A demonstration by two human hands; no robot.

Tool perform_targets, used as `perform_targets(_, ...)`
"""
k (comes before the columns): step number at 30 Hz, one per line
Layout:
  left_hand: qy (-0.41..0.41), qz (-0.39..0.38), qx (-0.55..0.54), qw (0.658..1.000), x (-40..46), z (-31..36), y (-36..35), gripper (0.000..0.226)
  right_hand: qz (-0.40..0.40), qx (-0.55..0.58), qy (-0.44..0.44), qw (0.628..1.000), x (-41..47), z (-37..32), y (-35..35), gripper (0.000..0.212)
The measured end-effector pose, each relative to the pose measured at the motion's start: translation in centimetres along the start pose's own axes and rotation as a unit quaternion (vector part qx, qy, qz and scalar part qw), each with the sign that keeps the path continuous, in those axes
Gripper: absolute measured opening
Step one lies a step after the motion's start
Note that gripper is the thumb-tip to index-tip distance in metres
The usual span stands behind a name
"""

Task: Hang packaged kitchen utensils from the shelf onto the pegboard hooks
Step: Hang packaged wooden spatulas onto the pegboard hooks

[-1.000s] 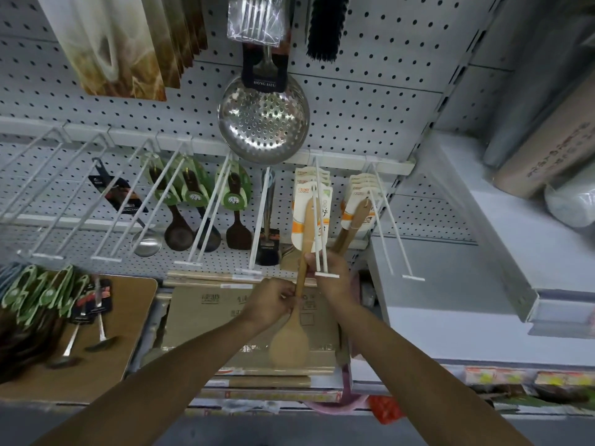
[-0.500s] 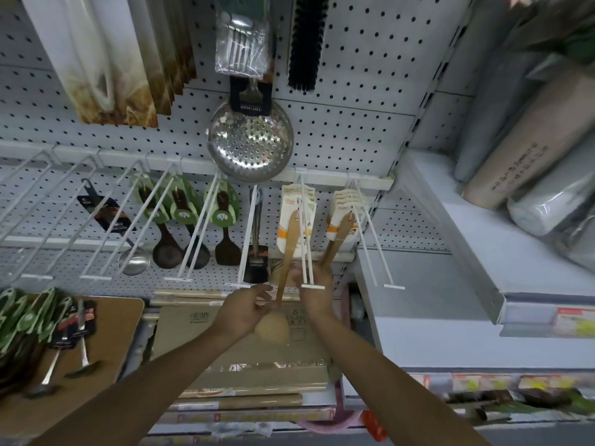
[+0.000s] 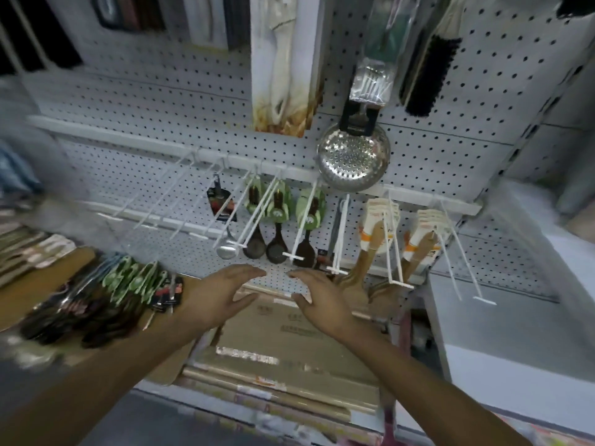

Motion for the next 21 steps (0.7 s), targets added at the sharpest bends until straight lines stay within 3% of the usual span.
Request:
perform_targets(7,-0.005,0.028,0.053,0.998,-7.4,-6.1,8.3,0.061,-0.026,-0.078,0.138,0.987,2.8,-11.1,-3.3,0.053)
perform_targets(16,-0.008,0.094,0.094,0.991,-18.6,-14.8,19.7,0.053,-0.054,-0.077,0.209,0.973,6.9,-26.6,-10.5,0.059)
perform_targets(21,0.004,0.086,0.113,0.990,-24.2,-20.2,24.1,0.056,-0.052,-0.076,0.236,0.967,9.4,-35.5,-14.5,0.058)
Point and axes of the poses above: each hand's wrist, its own x-axis towards the middle knuckle, its own y-axis out of the back of the hand, z = x × y, the point moved 8 cm from there along x, towards the middle knuckle, and after that the axes turned 5 degrees about -x, right-handed, at the moved point
